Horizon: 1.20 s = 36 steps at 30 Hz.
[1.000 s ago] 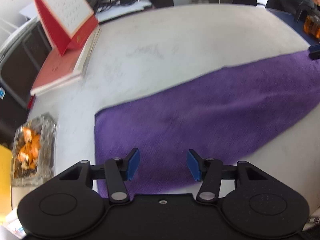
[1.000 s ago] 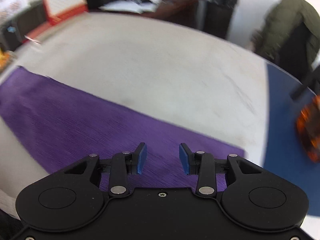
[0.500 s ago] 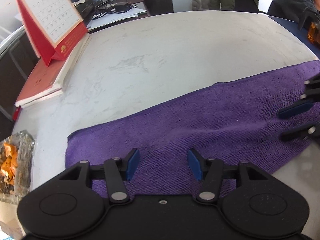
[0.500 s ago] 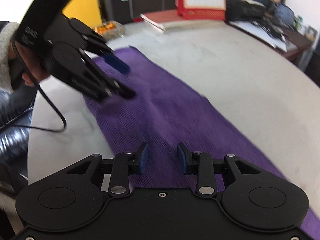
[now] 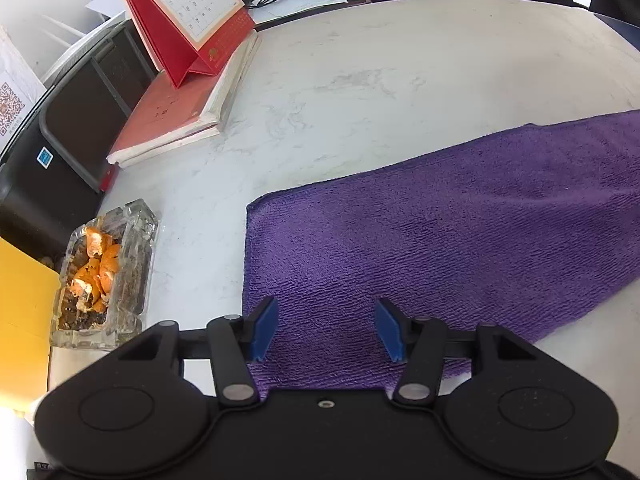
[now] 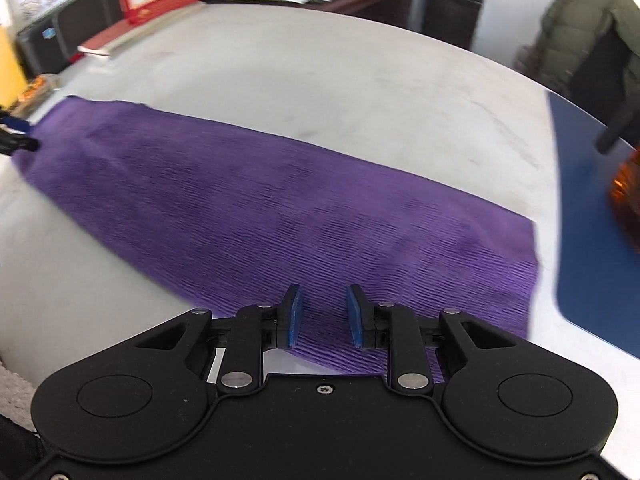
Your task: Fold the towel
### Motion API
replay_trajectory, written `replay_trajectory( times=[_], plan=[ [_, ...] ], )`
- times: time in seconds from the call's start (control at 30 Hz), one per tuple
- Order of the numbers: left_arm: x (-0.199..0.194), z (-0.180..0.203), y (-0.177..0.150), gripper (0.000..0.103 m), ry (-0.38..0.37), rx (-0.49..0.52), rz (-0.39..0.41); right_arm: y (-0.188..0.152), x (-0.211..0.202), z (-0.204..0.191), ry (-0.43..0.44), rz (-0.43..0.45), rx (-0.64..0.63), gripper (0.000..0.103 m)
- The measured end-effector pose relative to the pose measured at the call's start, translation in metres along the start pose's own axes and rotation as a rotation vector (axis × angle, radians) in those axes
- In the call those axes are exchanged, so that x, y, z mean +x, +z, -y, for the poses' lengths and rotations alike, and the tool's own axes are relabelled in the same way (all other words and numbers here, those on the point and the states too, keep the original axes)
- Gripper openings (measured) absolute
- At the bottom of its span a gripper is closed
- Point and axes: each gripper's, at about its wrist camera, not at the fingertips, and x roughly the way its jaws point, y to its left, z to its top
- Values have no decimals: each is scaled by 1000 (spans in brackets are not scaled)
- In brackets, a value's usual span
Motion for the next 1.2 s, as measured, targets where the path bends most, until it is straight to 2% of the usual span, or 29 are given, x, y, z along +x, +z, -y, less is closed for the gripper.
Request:
replay_trajectory(
  times=[0.13, 0.23, 0.3, 0.43, 0.5, 0.63, 0.77, 0.9, 0.93, 1.0, 1.07, 1.2],
  plan=[
    [-12, 16, 7, 51, -44, 20, 43, 37, -4, -26, 92, 87, -106, 25],
    [-16, 37, 15, 51, -107, 50, 73, 72, 7, -69, 224, 139, -260, 25],
    [-14, 52, 16, 51, -158, 79, 80, 92, 20, -104, 316, 147, -381, 25],
    [-4, 64, 6, 51, -190, 98, 43, 120, 48, -160, 455, 136, -566, 25],
    [-4, 59, 2, 51, -215, 59, 33, 132, 62, -182, 509, 123, -643, 25],
    [-3, 46, -5, 53, -262, -7, -3, 142, 80, -200, 609, 89, -753, 25],
    [-3, 38, -9, 54, -284, -6, -27, 146, 102, -202, 614, 60, -872, 24],
    [-2, 36, -6, 54, -292, 2, -50, 167, 115, -179, 569, 70, -807, 24],
    [-2, 37, -5, 54, -293, 5, -54, 171, 115, -178, 562, 73, -803, 15],
    [0, 37, -3, 54, -297, 14, -62, 172, 110, -174, 555, 84, -805, 16],
    [0, 36, -3, 54, -301, 12, -65, 171, 98, -183, 616, 107, -826, 16],
    [1, 34, -2, 54, -297, 12, -70, 164, 99, -212, 709, 97, -882, 16]
  ],
)
